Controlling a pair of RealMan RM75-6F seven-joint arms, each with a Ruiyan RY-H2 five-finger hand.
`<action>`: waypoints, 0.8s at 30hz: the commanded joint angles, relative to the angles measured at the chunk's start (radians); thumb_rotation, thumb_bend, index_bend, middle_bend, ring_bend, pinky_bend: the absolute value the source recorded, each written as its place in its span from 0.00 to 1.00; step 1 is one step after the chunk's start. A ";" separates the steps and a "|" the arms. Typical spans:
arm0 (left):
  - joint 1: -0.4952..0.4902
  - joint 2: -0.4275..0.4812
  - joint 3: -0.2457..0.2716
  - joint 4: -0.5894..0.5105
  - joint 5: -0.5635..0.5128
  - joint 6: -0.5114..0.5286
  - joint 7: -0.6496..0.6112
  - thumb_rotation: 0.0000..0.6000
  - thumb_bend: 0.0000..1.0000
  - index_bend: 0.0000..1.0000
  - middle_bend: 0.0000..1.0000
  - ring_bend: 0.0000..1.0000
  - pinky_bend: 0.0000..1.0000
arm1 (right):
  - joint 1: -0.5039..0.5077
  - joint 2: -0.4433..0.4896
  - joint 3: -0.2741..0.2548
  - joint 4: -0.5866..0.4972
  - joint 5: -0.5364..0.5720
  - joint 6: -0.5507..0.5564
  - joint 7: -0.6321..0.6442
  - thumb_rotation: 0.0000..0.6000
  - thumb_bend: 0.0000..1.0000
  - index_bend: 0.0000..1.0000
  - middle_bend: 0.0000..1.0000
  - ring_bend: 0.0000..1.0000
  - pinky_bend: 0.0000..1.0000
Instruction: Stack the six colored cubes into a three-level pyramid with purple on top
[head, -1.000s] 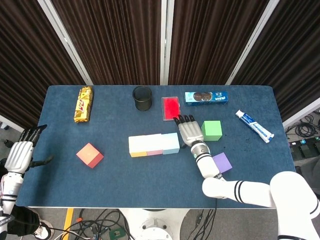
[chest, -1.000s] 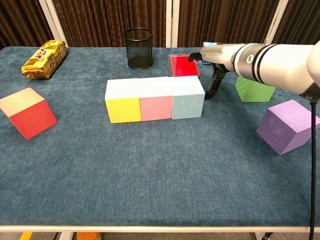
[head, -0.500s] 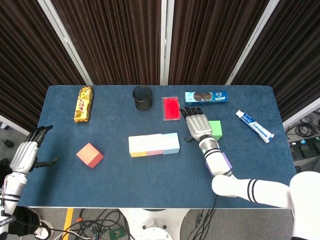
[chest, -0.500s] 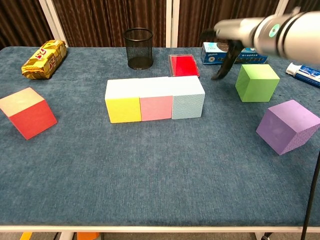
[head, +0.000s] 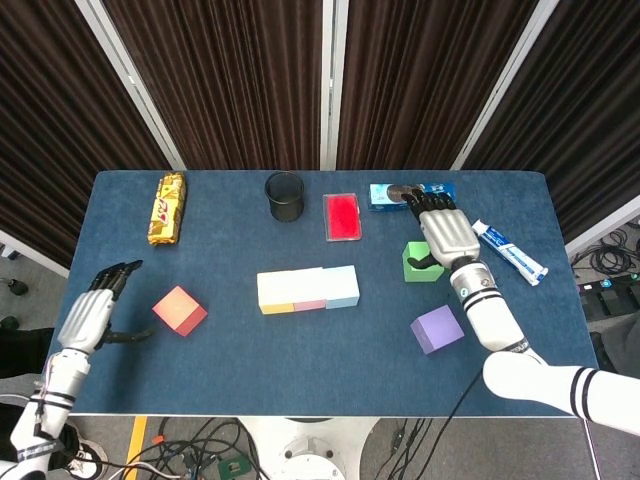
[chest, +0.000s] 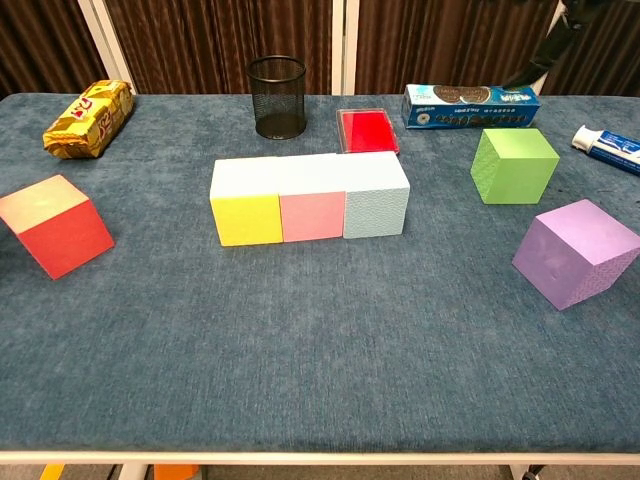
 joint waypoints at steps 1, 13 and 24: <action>-0.027 -0.127 -0.048 -0.101 -0.224 0.001 0.240 1.00 0.09 0.08 0.12 0.00 0.05 | -0.009 0.036 -0.047 0.018 -0.007 -0.084 0.007 1.00 0.08 0.00 0.03 0.00 0.00; -0.053 -0.273 -0.096 -0.103 -0.439 0.099 0.468 1.00 0.09 0.08 0.13 0.00 0.05 | -0.051 0.026 -0.054 0.102 -0.123 -0.143 0.154 1.00 0.07 0.00 0.00 0.00 0.00; -0.061 -0.322 -0.117 -0.076 -0.478 0.123 0.505 1.00 0.09 0.07 0.22 0.00 0.06 | -0.089 0.003 -0.053 0.169 -0.226 -0.174 0.272 1.00 0.07 0.00 0.00 0.00 0.00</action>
